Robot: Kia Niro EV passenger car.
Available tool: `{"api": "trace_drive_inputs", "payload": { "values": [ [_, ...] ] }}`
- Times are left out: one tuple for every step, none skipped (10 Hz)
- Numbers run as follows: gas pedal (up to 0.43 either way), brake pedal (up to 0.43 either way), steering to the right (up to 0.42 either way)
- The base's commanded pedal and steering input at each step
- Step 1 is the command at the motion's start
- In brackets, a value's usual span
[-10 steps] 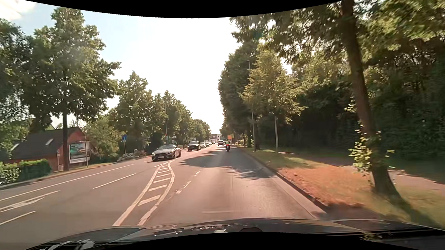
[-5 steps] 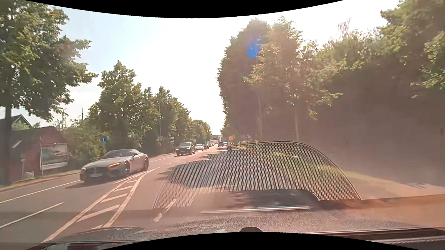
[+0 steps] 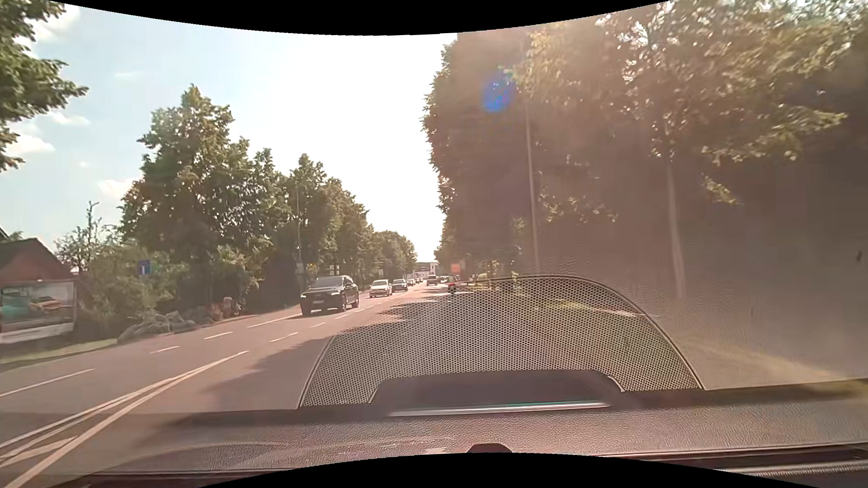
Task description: Follow the waypoints while adhering to traffic rules and regulations
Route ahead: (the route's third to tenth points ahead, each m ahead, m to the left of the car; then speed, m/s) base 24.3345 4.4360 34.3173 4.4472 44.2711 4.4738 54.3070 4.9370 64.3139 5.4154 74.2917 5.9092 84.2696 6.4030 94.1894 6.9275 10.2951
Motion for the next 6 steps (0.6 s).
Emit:
{"api": "trace_drive_inputs", "payload": {
  "values": [
    [0.169, 0.000, -0.006],
    [0.169, 0.000, 0.000],
    [0.169, 0.000, 0.004],
    [0.169, 0.000, 0.006],
    [0.169, 0.000, 0.006],
    [0.169, 0.000, 0.006]
  ]
}}
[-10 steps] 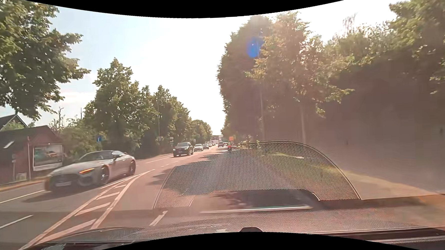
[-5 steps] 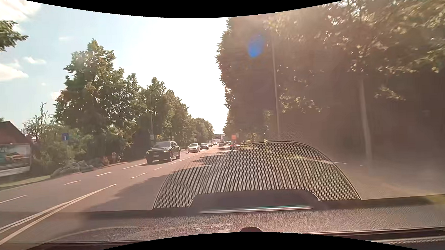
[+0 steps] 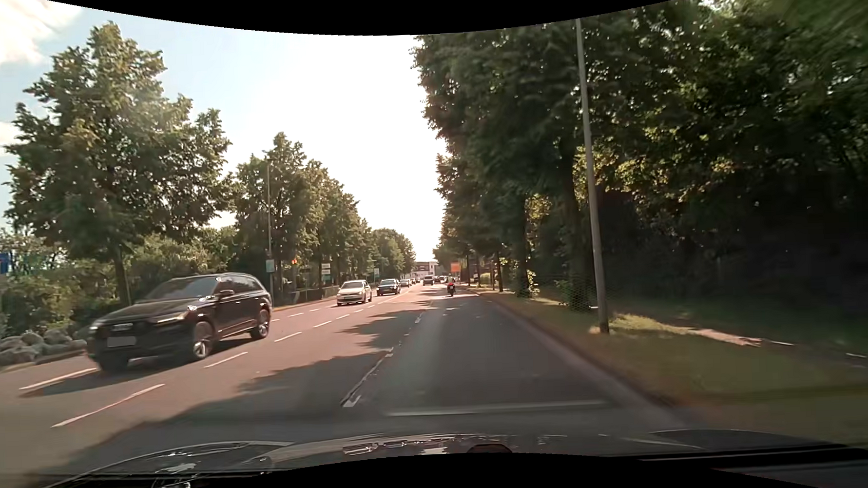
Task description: Follow the waypoints while adhering to traffic rules and regulations
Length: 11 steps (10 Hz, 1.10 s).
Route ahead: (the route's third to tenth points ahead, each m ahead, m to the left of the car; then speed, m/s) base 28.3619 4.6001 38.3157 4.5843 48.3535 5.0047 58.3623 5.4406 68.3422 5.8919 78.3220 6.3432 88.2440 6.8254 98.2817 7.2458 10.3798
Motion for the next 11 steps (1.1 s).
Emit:
{"api": "trace_drive_inputs", "payload": {
  "values": [
    [0.169, 0.000, 0.006],
    [0.169, 0.000, 0.006],
    [0.169, 0.000, 0.006],
    [0.169, 0.000, 0.006],
    [0.169, 0.000, 0.006],
    [0.169, 0.000, 0.006],
    [0.169, 0.000, 0.006],
    [0.169, 0.000, 0.006],
    [0.169, 0.000, 0.005],
    [0.169, 0.000, 0.004],
    [0.169, 0.000, 0.000]
  ]
}}
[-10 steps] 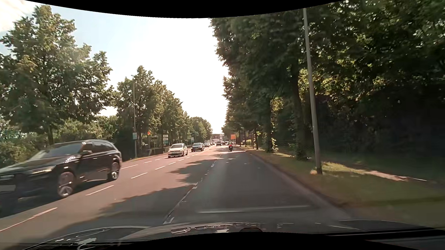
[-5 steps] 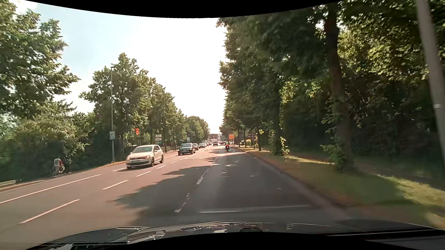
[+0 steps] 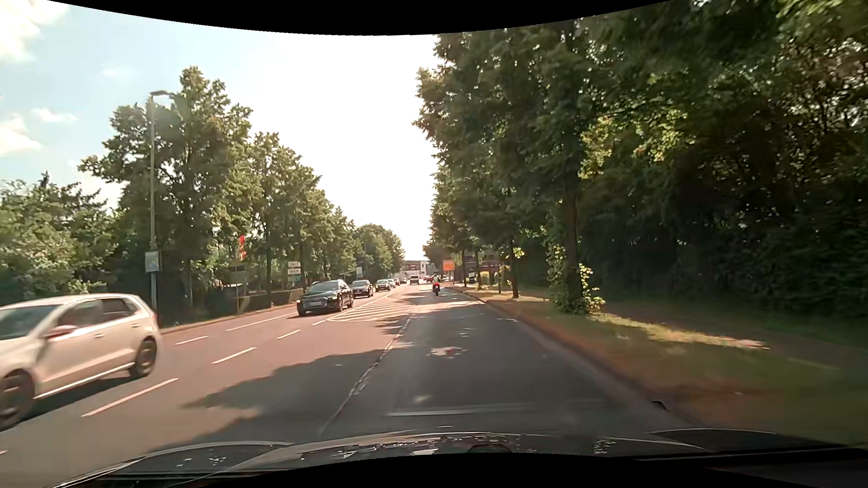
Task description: Follow the waypoints while adhering to traffic rules and regulations
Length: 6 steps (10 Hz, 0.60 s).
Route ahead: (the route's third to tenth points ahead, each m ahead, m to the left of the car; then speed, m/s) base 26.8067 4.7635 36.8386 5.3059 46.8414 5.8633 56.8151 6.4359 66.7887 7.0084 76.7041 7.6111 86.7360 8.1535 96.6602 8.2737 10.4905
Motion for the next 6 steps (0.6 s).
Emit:
{"api": "trace_drive_inputs", "payload": {
  "values": [
    [0.169, 0.000, -0.006],
    [0.169, 0.000, -0.007],
    [0.169, 0.000, -0.007],
    [0.169, 0.000, -0.006],
    [0.169, 0.000, -0.006],
    [0.169, 0.000, -0.006]
  ]
}}
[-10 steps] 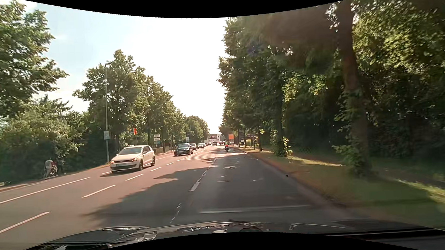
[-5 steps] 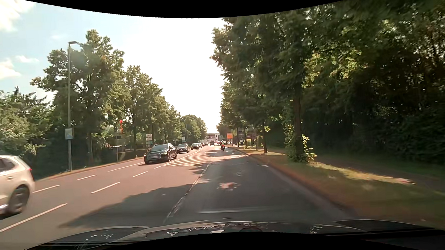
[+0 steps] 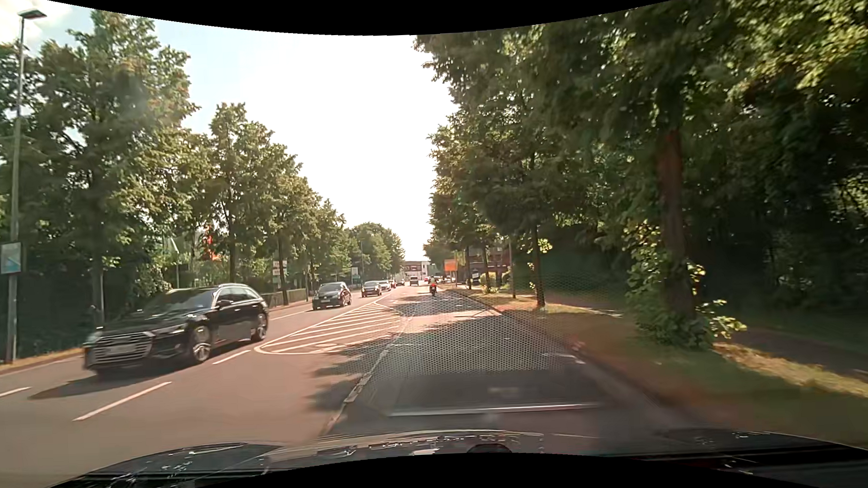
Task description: Follow the waypoints while adhering to traffic rules and regulations
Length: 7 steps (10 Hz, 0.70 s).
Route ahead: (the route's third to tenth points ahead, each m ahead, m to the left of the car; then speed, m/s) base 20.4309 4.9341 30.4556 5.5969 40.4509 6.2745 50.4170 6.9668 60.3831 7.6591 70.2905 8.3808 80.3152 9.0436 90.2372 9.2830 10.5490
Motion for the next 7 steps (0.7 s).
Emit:
{"api": "trace_drive_inputs", "payload": {
  "values": [
    [0.169, 0.000, -0.006],
    [0.169, 0.000, -0.006],
    [0.177, 0.000, -0.006],
    [0.197, 0.000, -0.006],
    [0.209, 0.000, -0.006],
    [0.209, 0.000, -0.006],
    [0.209, 0.000, -0.006]
  ]
}}
